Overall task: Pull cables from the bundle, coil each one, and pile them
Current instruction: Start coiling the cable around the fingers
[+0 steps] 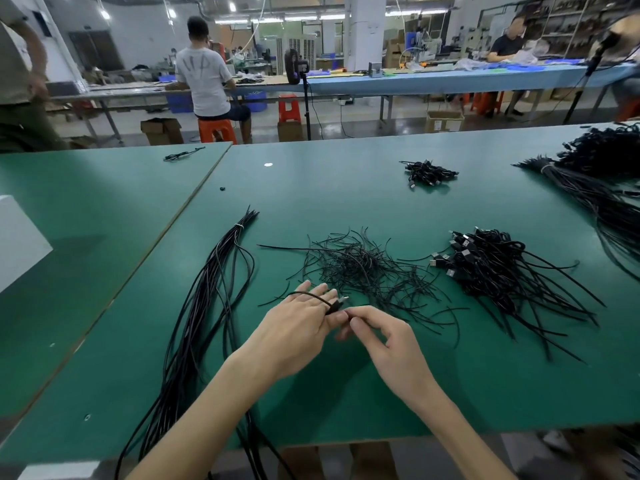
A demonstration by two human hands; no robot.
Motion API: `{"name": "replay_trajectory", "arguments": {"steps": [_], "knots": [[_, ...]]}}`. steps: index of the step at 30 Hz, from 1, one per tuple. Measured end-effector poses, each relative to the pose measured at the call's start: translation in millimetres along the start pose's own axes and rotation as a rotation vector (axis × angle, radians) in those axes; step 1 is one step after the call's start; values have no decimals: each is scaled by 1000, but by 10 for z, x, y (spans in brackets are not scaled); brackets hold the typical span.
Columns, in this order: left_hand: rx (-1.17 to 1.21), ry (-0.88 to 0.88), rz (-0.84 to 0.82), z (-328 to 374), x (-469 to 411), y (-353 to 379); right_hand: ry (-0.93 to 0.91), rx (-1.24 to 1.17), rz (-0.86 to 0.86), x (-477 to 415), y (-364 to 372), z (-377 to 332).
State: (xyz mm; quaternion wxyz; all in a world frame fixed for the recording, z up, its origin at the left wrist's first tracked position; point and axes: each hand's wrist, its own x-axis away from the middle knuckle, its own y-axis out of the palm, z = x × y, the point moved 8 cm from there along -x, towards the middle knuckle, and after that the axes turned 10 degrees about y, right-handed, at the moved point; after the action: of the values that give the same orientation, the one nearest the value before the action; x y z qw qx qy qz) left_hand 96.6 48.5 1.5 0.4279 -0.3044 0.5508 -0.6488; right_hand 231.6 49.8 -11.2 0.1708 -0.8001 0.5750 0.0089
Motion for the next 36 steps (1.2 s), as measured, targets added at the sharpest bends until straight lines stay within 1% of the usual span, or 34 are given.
{"name": "replay_trajectory", "arguments": {"steps": [1,2,4,5,7,10,13,15,16,18,19,21,23,25,26,29,30,34,36], "knots": [[112,-13,9,4,-6,11,19,-24,-15,1,5,19],[279,-36,29,19,-10,14,37,-37,-29,-2,10,43],[623,-91,100,64,-11,11,54,-34,-52,-4,37,65],[737,-117,147,67,-13,19,55,-35,-61,-2,52,62],[875,-159,241,62,-15,31,40,-50,-92,8,91,20],[1078,-157,353,117,-37,30,33,-39,-159,24,160,-46],[1333,-68,464,184,-62,-62,91,-17,-167,-7,142,35],[1497,-8,518,155,-56,-160,128,65,-169,-15,153,108],[1574,4,518,139,-46,-206,141,108,-173,-10,169,134],[1709,3,451,144,-33,-263,153,139,-176,-1,186,146],[1731,-8,409,139,-20,-266,154,133,-177,-1,185,143],[1646,-32,329,111,18,-257,157,128,-173,-3,171,139],[1460,-20,242,107,54,-247,176,150,-159,-16,160,165],[1230,-7,145,141,81,-218,179,222,-107,-23,140,190],[1093,-13,104,155,87,-199,160,275,-73,-23,126,188],[549,-22,-23,173,85,-133,77,441,1,-12,113,149],[411,-32,-65,167,93,-94,60,487,26,-10,111,137],[39,-108,-120,51,118,-19,44,600,153,-10,42,103],[-129,-120,-90,-18,115,-38,73,515,202,-16,-37,116]]}}
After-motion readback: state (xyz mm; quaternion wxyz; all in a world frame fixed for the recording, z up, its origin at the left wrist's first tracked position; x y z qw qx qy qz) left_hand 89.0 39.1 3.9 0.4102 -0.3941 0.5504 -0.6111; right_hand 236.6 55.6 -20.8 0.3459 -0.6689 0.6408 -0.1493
